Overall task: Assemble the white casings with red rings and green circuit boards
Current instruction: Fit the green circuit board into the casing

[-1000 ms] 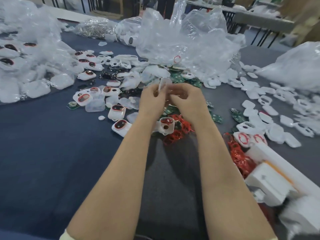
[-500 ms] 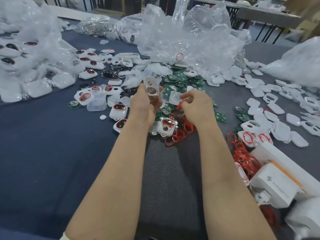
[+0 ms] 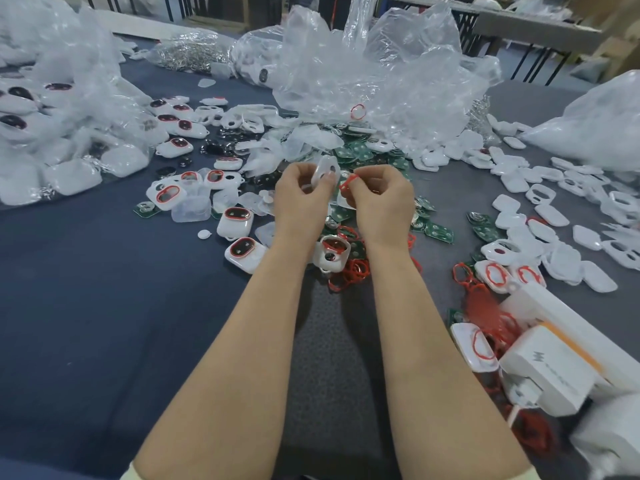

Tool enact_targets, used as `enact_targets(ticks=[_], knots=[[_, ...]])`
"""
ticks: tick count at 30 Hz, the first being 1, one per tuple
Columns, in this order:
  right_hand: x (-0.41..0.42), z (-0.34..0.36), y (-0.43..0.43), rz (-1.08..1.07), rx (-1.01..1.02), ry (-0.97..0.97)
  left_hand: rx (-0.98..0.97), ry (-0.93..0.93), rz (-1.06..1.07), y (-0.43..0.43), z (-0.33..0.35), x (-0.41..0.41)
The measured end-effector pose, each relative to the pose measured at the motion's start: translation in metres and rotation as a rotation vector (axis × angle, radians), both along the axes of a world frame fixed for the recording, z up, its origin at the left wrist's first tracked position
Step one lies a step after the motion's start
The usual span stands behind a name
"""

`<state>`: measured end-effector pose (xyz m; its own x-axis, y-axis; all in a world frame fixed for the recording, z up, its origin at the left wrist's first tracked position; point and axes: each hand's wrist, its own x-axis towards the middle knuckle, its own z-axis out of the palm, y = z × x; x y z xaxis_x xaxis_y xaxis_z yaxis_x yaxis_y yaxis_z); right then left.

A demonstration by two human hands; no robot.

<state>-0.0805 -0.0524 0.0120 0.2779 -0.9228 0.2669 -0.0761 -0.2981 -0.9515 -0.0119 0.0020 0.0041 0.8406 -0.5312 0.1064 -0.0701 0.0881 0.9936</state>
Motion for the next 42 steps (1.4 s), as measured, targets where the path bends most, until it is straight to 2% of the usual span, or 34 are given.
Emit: enact_targets(ticks=[3, 6, 9, 15, 20, 23, 27, 35, 39, 42], knots=[[0.001, -0.002, -0.002, -0.04, -0.005, -0.014, -0.033, -0.067, -0.09, 0.001, 0.001, -0.005], [0.0, -0.004, -0.006, -0.062, 0.016, 0.015, 0.016, -0.133, -0.166, 0.0, 0.0, -0.007], [0.0, -0.003, -0.008, 0.004, 0.023, 0.029, 0.029, -0.159, -0.11, 0.001, -0.001, -0.004], [0.003, -0.006, -0.001, 0.031, -0.199, 0.127, -0.008, -0.048, -0.021, 0.002, -0.004, 0.001], [0.004, -0.011, -0.004, 0.01, -0.047, 0.039, -0.192, 0.33, -0.132, 0.0, 0.0, -0.003], [0.004, -0.011, -0.005, 0.014, 0.07, -0.042, -0.222, 0.427, -0.147, 0.0, 0.0, -0.002], [0.005, -0.011, -0.002, 0.0, 0.129, -0.1, -0.235, 0.481, -0.149, 0.0, -0.001, 0.0], [0.007, -0.01, 0.004, -0.026, 0.019, -0.055, -0.304, 0.554, -0.156, -0.001, 0.0, 0.001], [0.006, -0.01, 0.005, -0.028, -0.021, -0.027, -0.287, 0.527, -0.154, -0.003, 0.0, -0.001], [0.006, -0.011, 0.006, -0.026, -0.047, -0.03, -0.222, 0.432, -0.145, -0.004, -0.003, -0.002]])
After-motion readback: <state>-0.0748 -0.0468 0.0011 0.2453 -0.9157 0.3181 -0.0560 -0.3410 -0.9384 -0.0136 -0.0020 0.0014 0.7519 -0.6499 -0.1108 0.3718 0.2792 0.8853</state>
